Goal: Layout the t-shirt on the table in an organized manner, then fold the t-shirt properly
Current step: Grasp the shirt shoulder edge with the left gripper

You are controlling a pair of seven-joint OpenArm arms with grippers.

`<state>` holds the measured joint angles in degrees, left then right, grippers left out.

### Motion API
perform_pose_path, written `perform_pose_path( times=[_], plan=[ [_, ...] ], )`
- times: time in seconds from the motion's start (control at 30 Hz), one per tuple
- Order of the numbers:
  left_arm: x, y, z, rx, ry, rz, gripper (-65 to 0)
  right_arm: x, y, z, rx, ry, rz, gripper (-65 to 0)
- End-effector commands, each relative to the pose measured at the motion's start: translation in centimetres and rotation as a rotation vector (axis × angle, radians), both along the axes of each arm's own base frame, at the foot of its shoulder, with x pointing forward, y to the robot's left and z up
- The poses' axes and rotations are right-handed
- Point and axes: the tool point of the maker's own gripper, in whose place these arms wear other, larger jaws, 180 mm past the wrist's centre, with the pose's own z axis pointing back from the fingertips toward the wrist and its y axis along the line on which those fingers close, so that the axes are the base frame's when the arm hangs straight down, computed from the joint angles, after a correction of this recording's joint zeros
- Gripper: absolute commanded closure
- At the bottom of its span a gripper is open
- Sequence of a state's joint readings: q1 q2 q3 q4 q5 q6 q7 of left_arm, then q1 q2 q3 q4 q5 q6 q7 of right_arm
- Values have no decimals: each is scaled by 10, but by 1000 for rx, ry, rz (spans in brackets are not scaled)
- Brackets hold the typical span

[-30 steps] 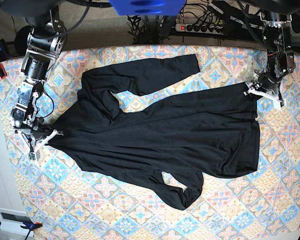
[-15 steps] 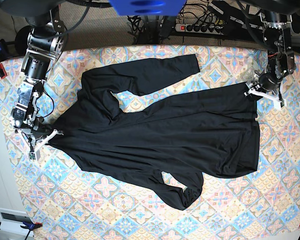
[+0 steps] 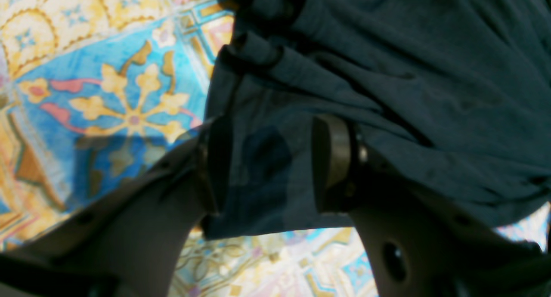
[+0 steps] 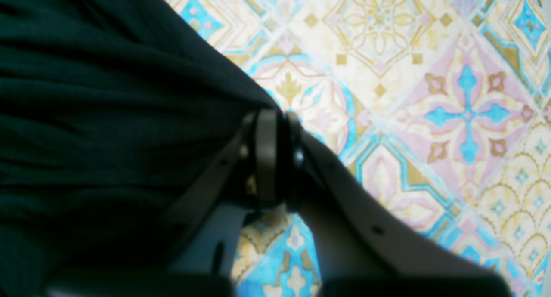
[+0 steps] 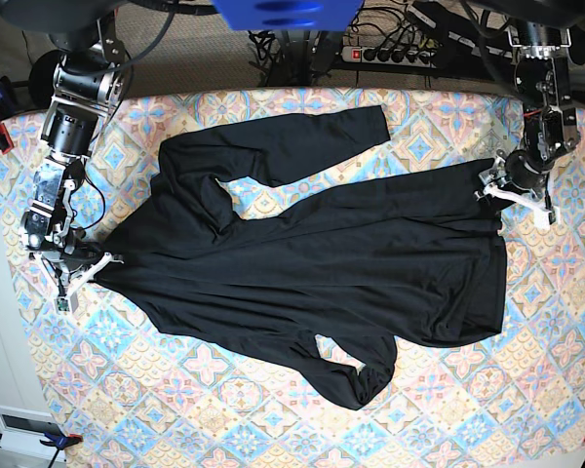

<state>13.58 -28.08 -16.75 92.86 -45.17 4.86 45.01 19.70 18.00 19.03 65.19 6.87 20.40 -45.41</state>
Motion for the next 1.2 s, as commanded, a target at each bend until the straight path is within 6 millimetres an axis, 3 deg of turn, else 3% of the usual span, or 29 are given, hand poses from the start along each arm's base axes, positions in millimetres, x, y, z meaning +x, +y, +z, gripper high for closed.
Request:
perform_pose_path(
  times=[0.0,0.2,0.53,0.9,1.0,1.17],
  plan=[
    [12,7,14,20,-47,0,-292,14,-9,23,-18,-67,-8,0],
    [17,19,-2,0,-10,45,-292,14,-9,24,-19,-69,-8,0],
    [19,-14,-28,-23,57,-43,-292,14,-9,24,-19,-69,-8,0],
    [13,-14,-31,-19,75,-50,-290,14,-9,24,-19,-69,-8,0],
    [7,-17,-30,-14,75,-63,-241,14,-9,24,-19,-69,-8,0],
    [-3,-15,-25,13,75,-87,-98,14,-9,24,-19,-69,-8,0]
  ],
)
